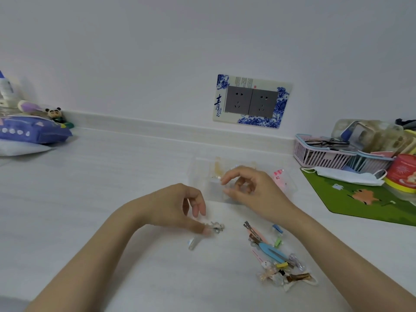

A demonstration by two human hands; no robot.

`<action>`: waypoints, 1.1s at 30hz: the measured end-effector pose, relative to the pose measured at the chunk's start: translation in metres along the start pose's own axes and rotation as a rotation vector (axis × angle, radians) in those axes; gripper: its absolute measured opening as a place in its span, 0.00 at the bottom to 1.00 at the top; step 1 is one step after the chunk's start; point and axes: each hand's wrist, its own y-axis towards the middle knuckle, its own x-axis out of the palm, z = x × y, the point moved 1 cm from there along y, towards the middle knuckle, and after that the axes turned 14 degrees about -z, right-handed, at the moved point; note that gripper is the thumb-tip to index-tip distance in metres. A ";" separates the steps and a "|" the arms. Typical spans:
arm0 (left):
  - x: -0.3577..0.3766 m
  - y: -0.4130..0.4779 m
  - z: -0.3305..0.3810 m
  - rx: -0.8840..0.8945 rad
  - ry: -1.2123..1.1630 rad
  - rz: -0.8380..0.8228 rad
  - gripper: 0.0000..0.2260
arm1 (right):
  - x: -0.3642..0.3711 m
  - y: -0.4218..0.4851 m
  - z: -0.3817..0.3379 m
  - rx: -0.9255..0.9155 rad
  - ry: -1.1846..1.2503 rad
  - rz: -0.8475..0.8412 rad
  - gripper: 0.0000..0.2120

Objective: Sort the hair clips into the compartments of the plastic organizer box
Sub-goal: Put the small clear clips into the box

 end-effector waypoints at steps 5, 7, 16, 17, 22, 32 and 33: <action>0.003 -0.001 -0.001 -0.034 -0.071 -0.081 0.11 | 0.009 -0.006 0.012 0.055 -0.002 -0.031 0.04; 0.002 -0.001 -0.003 -0.025 -0.137 -0.095 0.05 | 0.012 -0.006 0.011 0.052 0.019 -0.047 0.04; -0.009 -0.002 0.000 0.172 -0.605 0.086 0.08 | 0.021 -0.008 -0.002 -0.036 0.251 -0.074 0.11; -0.009 -0.002 0.002 0.190 -0.662 0.087 0.08 | 0.020 -0.007 -0.004 -0.049 0.267 -0.061 0.11; -0.004 0.003 0.010 0.242 -0.722 0.202 0.16 | 0.016 -0.004 -0.011 -0.065 0.376 0.046 0.06; -0.008 0.009 0.004 0.285 -0.507 0.801 0.11 | -0.017 0.026 -0.007 0.067 0.256 0.298 0.12; -0.009 0.008 0.004 0.279 -0.517 0.828 0.11 | -0.019 0.031 -0.004 0.089 0.184 0.314 0.10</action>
